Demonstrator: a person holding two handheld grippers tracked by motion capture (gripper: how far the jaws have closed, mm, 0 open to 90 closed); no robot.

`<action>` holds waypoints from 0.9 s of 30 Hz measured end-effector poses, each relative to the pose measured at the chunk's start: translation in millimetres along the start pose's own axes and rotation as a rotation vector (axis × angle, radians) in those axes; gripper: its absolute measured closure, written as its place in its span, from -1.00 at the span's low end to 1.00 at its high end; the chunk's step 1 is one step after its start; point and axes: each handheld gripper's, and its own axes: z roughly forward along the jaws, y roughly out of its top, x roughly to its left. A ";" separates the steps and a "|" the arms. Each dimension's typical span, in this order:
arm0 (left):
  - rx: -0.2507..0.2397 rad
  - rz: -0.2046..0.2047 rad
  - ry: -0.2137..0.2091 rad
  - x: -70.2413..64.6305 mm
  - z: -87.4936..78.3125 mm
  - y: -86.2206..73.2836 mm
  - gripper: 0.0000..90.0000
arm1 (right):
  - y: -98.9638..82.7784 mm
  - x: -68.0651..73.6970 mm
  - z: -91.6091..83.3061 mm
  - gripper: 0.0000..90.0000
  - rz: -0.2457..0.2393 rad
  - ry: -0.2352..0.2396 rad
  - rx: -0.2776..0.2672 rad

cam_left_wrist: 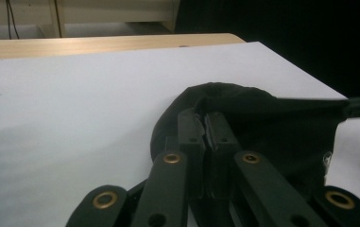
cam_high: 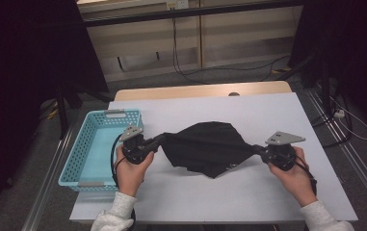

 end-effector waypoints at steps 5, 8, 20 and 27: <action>0.029 0.023 -0.016 -7.6 7.3 -1.9 0.94 | -4.5 -18.1 -8.1 0.96 0.060 -0.002 -0.027; 0.035 0.020 -0.018 -10.1 11.4 -4.0 0.94 | -8.6 -21.1 -5.3 0.87 0.074 0.009 -0.010; 0.020 -0.007 0.006 0.0 5.2 -2.8 0.93 | -13.8 -15.0 0.8 0.25 0.090 0.047 -0.002; 0.026 -0.015 0.020 3.1 4.8 -4.4 0.93 | -9.5 -4.2 -1.0 0.09 0.083 0.106 -0.035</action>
